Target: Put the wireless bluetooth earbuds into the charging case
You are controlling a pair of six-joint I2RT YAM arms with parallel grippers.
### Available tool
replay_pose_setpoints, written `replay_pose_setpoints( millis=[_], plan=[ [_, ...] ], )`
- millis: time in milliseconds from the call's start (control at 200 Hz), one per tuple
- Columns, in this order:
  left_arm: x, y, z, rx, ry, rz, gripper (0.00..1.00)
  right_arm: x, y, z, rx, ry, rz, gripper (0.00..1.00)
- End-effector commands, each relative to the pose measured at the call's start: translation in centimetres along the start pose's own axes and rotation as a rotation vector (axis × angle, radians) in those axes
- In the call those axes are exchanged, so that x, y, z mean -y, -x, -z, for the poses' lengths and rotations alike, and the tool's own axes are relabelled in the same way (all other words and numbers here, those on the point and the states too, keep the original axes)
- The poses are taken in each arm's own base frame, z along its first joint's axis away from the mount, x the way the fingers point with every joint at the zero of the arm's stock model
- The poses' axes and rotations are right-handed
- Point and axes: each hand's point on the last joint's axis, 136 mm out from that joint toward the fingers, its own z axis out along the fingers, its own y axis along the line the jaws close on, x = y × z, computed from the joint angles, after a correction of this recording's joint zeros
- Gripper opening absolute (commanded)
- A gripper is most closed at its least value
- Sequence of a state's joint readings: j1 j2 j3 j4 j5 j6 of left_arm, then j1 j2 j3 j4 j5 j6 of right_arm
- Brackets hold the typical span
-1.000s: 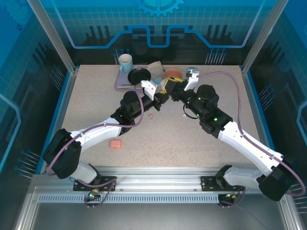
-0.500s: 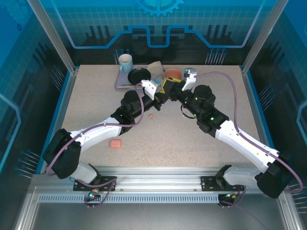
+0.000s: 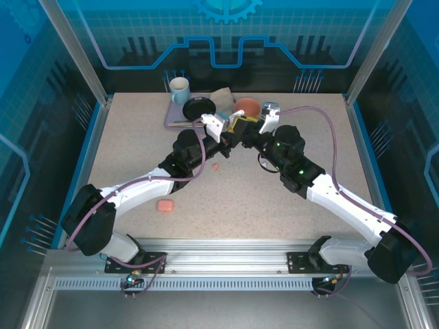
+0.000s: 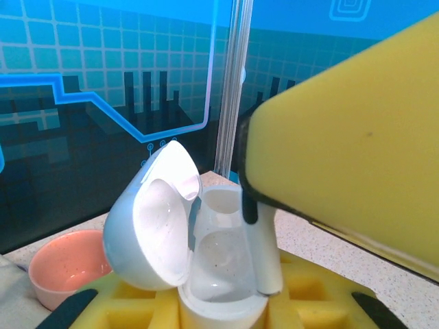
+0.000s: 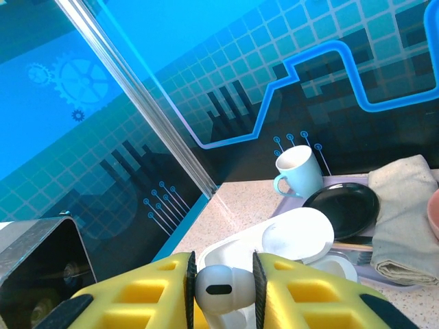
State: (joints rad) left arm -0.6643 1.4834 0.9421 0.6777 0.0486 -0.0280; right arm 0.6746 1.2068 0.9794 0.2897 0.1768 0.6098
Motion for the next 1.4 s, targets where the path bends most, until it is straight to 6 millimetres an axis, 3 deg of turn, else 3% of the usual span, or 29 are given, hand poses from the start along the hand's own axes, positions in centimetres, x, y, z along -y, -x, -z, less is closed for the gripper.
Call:
replay_pose_setpoints(
  millis=[0, 360, 635, 1105, 1396],
  plan=[
    [0.6, 2.8, -0.1, 0.069, -0.009, 0.003, 0.0, -0.8, 0.9, 0.2, 0.043, 0.019, -0.016, 0.28],
    [0.7, 2.8, -0.1, 0.07, -0.015, 0.007, 0.0, -0.9, 0.6, -0.5, 0.031, 0.024, -0.023, 0.28],
    [0.7, 2.8, -0.1, 0.073, -0.014, 0.007, 0.0, -0.5, -0.9, -1.1, -0.009, 0.008, -0.003, 0.27],
    [0.5, 2.9, -0.2, 0.079, 0.002, 0.0, 0.0, -0.5, -3.6, -0.4, -0.102, 0.01, 0.06, 0.26],
    [0.3, 2.4, -0.4, 0.066, 0.005, 0.005, 0.0, -0.3, -3.5, 0.0, -0.108, -0.006, 0.074, 0.28]
  ],
)
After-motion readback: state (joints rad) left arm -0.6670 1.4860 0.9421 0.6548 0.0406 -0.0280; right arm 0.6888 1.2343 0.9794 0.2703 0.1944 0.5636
